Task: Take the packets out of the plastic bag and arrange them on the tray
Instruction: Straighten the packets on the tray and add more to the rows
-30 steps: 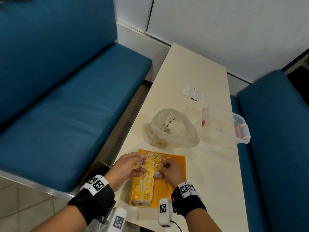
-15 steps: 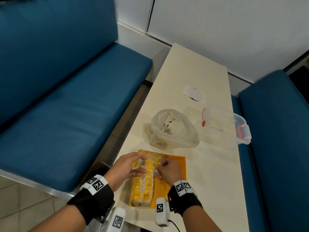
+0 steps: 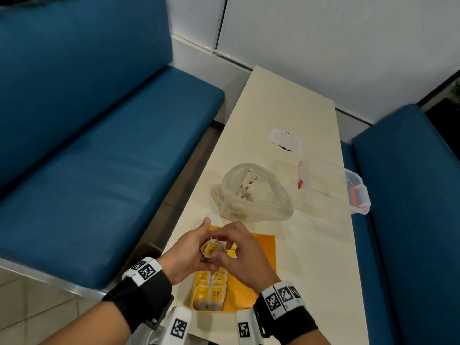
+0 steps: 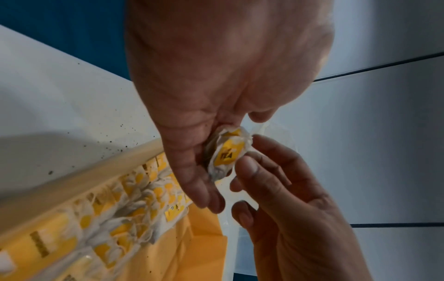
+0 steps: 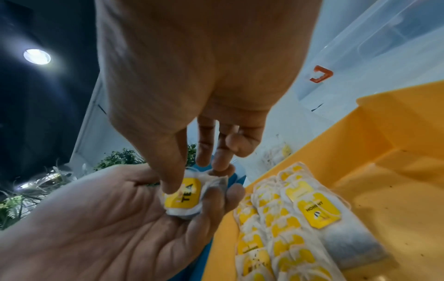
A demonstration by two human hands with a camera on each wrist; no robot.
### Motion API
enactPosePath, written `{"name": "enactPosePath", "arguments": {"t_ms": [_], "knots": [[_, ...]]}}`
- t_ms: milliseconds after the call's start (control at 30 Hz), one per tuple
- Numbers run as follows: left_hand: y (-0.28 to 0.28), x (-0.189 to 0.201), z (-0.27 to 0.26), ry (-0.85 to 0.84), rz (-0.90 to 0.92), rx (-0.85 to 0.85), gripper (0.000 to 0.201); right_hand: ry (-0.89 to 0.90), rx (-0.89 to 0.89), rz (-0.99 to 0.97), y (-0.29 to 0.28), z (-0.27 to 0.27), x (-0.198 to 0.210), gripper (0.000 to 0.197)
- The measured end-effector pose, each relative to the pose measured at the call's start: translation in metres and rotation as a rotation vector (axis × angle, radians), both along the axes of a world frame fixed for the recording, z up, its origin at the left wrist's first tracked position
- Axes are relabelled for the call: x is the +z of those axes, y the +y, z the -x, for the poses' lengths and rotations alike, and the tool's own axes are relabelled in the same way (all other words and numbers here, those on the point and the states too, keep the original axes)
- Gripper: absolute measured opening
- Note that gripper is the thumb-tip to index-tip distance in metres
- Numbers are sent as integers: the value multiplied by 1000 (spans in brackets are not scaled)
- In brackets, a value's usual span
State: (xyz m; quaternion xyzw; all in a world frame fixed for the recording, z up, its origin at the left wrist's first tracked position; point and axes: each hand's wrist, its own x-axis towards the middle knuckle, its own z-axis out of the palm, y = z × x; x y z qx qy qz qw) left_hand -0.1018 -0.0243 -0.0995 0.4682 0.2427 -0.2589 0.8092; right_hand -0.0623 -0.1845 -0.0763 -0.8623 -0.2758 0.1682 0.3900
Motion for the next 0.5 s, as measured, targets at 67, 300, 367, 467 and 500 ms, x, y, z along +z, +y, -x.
{"name": "enactPosePath", "arguments": {"t_ms": [67, 300, 367, 467, 500], "knots": [[-4, 2, 0, -10, 8, -46, 70, 41, -8, 19, 0, 0, -1, 33], [-2, 4, 4, -114, 21, -176, 61, 260, -253, -139, -12, -6, -8, 11], [-1, 1, 6, -192, -20, -176, 46, 328, -306, -198, -16, -8, -6, 10], [-4, -1, 7, -245, -80, -116, 27, 335, -395, -245, -20, -10, -8, 8], [-5, -2, 7, -253, -121, -91, 25, 327, -427, -245, -21, -11, -9, 8]]}}
